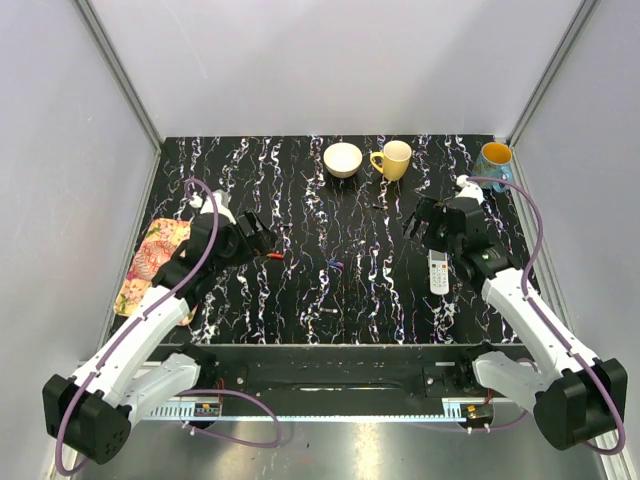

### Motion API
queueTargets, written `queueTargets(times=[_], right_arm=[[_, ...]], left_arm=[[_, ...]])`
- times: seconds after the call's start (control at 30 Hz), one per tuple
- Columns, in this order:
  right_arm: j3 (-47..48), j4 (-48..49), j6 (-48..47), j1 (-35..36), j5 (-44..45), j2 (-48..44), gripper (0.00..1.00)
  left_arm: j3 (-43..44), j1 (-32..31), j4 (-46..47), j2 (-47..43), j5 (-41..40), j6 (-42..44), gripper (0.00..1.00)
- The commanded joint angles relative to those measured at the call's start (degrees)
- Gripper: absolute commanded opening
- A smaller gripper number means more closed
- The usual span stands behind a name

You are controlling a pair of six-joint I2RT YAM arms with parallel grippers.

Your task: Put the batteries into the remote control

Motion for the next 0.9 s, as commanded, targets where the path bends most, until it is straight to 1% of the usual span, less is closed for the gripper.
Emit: queueTargets(times=[0.0, 0.03, 0.13, 0.17, 0.27, 0.4, 0.5, 0.53, 0.6, 0.7, 0.73, 0.87], right_arm=[[5.21, -10.0, -0.48, 0.13, 9.26, 2.18, 1.0], [5.66, -13.5, -0.74, 0.04, 10.14, 4.98, 1.0], [6.19, -18.96, 0.22, 0.04, 11.9, 10.08, 0.99], [5.67, -19.33, 1.01, 0.04, 12.25, 10.8, 0.99], [2.94, -18.54, 1.8, -0.04, 12.7, 11.94, 0.99], [2.5, -18.54, 1.46, -2.06, 12.96, 13.26, 1.0], [2.23, -17.75, 0.49, -6.45, 10.16, 15.1, 1.0], [1.88, -16.45, 0.14, -9.07, 7.71, 16.15, 1.0], [1.53, -15.47, -0.39, -10.85, 5.33, 16.87, 1.0], [1.18, -14.06, -2.14, -10.94, 2.95, 16.78, 1.0], [1.09, -13.54, -2.58, -11.03, 1.55, 16.08, 1.0], [-0.05, -12.57, -3.38, -10.94, 0.57, 14.5, 0.99]], left_arm=[[-1.53, 0.39, 3.57, -0.41, 4.24, 0.83, 0.99], [-1.89, 0.39, 5.06, -0.5, 5.9, 0.83, 0.99], [-3.91, 0.39, 9.62, -1.2, 11.97, 0.39, 0.99], [-5.3, 0.39, 11.03, -1.82, 13.2, 0.05, 0.99], [-7.24, 0.3, 14.73, -2.7, 16.2, -0.57, 0.99], [-7.6, -0.05, 15.18, -2.35, 16.82, 0.04, 0.99], [-7.78, -0.4, 15.18, -1.82, 17.26, 0.13, 0.99], [-7.78, -0.4, 15.27, -1.82, 17.43, -0.04, 0.98], [-9.09, -0.58, 16.4, -2.43, 18.13, -0.83, 0.97], [-10.41, -0.58, 20.18, -2.7, 20.15, -1.54, 0.97], [-10.59, -0.67, 20.71, -2.53, 20.85, -1.63, 0.97], [-10.59, -0.58, 22.21, -0.6, 23.76, -2.42, 0.97]])
